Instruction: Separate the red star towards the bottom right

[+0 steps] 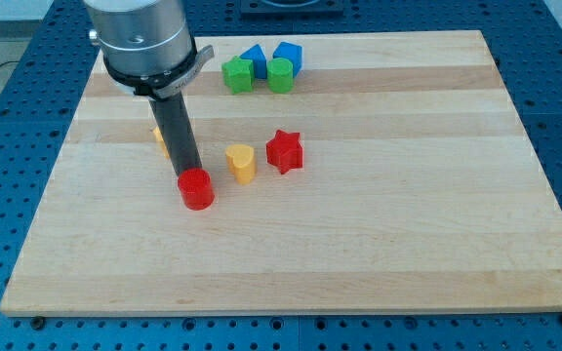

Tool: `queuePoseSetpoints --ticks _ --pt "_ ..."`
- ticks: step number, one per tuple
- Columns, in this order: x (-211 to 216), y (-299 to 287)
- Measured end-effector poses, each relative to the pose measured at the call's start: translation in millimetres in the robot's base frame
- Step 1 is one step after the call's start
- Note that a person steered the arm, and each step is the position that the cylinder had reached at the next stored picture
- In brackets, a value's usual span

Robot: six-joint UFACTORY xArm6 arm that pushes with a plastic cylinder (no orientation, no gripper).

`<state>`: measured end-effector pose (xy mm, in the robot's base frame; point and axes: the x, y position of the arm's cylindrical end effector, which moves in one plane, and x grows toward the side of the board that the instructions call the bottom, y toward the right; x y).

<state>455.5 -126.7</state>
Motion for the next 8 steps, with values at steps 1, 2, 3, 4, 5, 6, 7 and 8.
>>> queuePoseSetpoints --ticks 1,2,3,4,5,6,7,8 --pt "-32 21" --pt "-32 12" --pt "-10 -3" --pt "-13 49" --pt "-16 132" --pt "-16 203" --pt "-19 205" --pt "-21 183"
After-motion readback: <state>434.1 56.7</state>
